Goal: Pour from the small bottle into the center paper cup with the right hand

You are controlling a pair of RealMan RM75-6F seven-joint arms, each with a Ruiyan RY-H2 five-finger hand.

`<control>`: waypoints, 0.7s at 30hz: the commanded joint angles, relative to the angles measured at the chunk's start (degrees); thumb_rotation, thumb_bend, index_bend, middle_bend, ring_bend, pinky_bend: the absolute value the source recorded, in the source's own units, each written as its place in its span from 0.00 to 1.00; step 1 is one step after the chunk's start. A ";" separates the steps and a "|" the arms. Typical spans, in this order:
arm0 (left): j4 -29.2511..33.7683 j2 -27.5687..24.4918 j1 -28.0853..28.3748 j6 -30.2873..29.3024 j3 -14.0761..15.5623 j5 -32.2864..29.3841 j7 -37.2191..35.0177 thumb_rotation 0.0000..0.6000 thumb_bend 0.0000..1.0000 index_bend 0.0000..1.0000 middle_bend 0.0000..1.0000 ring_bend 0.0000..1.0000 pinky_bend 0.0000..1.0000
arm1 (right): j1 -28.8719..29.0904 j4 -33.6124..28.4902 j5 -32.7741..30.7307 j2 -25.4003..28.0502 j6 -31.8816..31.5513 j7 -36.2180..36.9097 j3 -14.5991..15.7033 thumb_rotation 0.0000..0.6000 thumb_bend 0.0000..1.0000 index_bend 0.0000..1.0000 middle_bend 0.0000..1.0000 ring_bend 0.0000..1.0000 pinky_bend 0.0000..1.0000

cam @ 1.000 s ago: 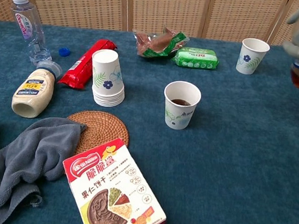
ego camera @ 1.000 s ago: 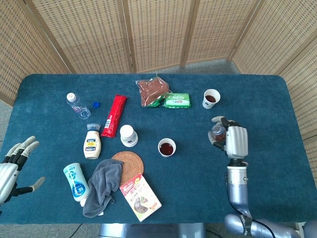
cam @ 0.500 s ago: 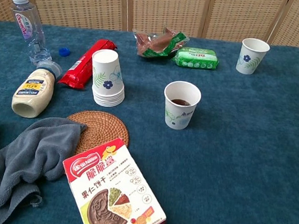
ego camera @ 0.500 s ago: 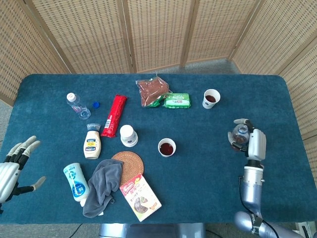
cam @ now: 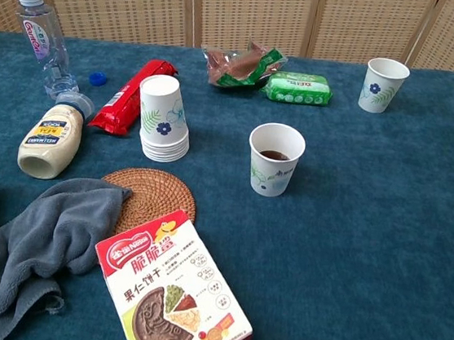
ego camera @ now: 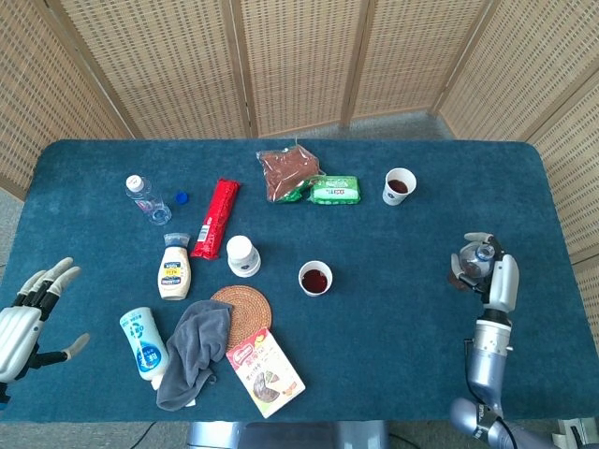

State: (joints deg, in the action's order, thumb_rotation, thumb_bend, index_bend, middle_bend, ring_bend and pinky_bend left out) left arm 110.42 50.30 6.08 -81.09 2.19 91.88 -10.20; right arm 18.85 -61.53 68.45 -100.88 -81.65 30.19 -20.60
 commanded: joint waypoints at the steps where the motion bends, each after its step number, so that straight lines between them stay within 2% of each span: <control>1: -0.01 0.01 0.07 0.12 -0.02 -0.14 0.04 1.00 0.32 0.00 0.00 0.00 0.00 | 0.12 3.66 0.45 -1.62 1.52 2.38 0.15 1.00 0.48 0.41 0.60 0.47 0.69; 5: 0.02 0.17 0.27 0.44 -0.19 -0.62 0.26 1.00 0.32 0.00 0.00 0.00 0.00 | 0.24 7.85 0.75 -2.99 3.07 4.78 0.47 1.00 0.48 0.41 0.59 0.46 0.62; 21: 0.59 0.79 0.79 1.77 -0.09 -1.49 2.52 1.00 0.32 0.00 0.00 0.00 0.00 | 0.62 16.45 0.78 -6.32 6.26 11.09 -0.38 1.00 0.48 0.41 0.59 0.46 0.62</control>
State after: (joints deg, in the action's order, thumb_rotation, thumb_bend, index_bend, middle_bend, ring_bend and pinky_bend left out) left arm 111.00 51.07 6.86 -79.35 2.10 90.42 -7.70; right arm 19.49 -45.55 69.32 -106.96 -75.74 40.87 -20.84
